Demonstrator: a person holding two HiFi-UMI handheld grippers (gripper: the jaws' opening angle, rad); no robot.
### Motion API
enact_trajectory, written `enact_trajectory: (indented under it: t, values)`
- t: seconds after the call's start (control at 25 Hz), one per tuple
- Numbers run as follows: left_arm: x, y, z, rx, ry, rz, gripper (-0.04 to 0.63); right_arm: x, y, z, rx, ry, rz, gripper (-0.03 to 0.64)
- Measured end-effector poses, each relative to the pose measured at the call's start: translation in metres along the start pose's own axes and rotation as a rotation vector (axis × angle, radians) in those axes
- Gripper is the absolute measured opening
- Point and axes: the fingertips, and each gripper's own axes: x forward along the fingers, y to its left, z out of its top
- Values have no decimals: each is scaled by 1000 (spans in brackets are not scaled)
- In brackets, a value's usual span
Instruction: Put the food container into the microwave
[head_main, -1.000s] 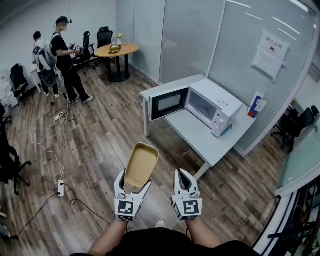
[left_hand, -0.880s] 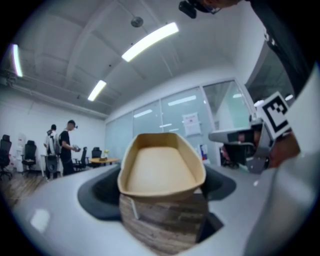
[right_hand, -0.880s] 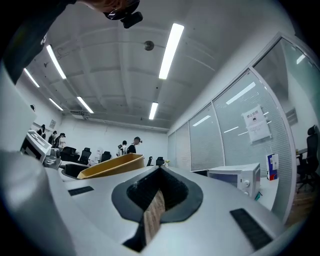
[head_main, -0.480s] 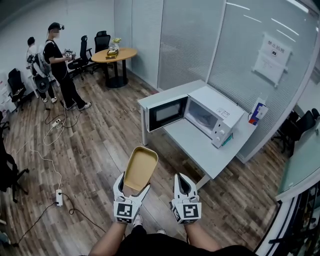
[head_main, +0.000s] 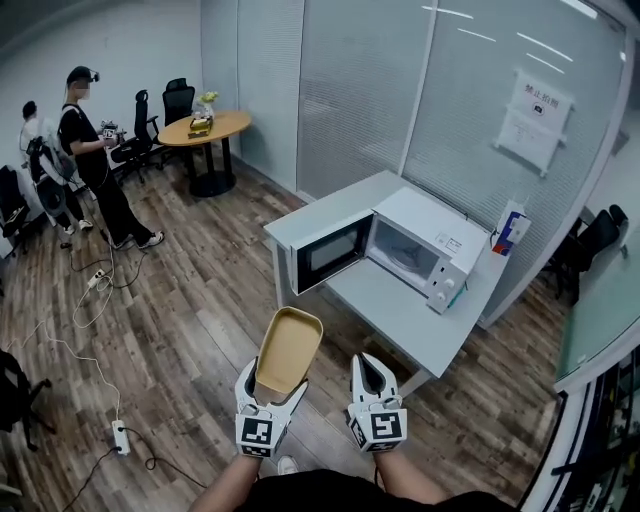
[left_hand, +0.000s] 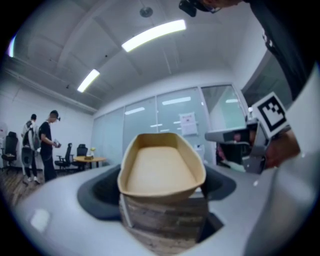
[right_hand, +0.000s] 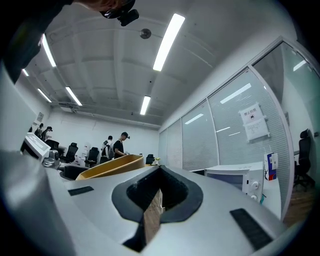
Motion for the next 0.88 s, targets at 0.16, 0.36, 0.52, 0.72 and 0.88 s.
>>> enact_trajectory:
  t: [0.16, 0.36, 0.52, 0.72, 0.88]
  values:
    - [17, 20, -4, -1, 3, -52, 469, 18, 0, -7, 7, 18, -49, -2]
    - [41, 30, -8, -7, -5, -108, 469, 29, -9, -17, -11, 47, -100, -2]
    - [65, 32, -12, -37, 6, -150, 469, 44, -22, -24, -10, 66, -117, -2]
    - [100, 27, -17, -37, 11, -180, 469, 65, -46, -29, -2, 71, -126, -2]
    - [136, 19, -18, -36, 25, -202, 469, 83, -69, -31, -38, 68, -118, -2]
